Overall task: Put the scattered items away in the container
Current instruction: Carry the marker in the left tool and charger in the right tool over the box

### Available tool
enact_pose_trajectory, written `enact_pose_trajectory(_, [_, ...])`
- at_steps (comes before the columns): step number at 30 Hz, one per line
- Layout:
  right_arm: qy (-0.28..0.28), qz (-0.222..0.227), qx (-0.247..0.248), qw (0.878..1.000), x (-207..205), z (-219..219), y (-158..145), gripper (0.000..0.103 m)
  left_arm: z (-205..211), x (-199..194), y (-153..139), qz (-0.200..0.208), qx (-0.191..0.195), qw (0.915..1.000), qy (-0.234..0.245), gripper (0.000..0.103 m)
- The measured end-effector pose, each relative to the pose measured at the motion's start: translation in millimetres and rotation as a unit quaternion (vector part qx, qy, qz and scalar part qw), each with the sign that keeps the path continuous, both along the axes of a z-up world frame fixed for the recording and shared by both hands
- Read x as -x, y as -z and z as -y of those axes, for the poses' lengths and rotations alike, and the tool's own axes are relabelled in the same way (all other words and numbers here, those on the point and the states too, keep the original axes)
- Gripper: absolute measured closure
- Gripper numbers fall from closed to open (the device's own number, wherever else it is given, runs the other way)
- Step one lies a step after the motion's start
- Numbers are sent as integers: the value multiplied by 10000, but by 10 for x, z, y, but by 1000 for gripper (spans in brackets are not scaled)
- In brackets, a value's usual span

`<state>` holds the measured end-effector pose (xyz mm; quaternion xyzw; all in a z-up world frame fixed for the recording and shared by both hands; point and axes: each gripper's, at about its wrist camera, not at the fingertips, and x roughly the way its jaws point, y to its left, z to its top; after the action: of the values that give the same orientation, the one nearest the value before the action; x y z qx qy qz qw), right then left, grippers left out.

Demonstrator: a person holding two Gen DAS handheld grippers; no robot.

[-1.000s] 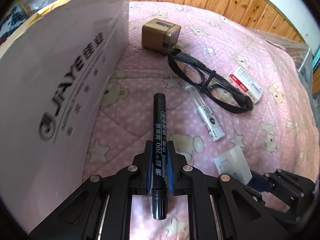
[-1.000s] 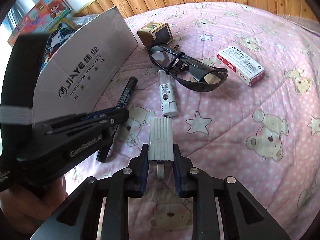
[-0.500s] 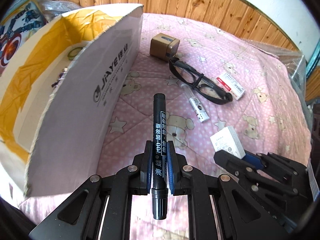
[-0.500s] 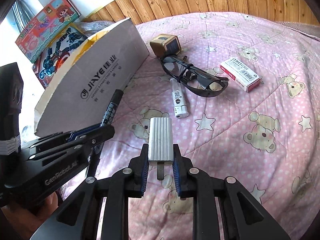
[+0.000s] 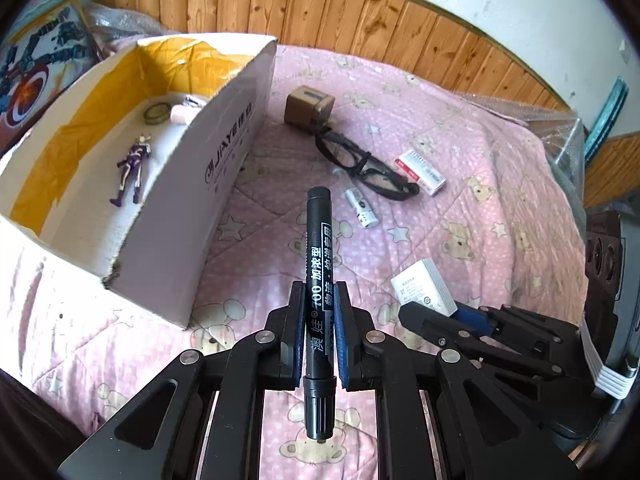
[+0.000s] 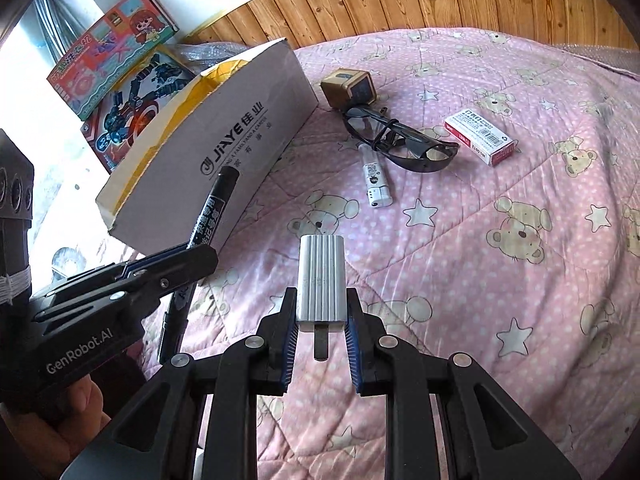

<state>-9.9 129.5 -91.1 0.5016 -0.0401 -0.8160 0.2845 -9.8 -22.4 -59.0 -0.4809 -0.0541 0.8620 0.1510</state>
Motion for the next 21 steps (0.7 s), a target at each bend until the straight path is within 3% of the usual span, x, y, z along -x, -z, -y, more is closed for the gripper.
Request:
enact_pose_trajectory(14, [-461, -349, -18, 9983, -487, 292, -353, 80, 427, -222, -395, -287, -334, 9989, -180, 90])
enact_pose_trajectory(21, [-587, -436, -29, 9973, -617, 399, -495, 80, 662, -199, -504, -373, -252, 9980, -443, 90])
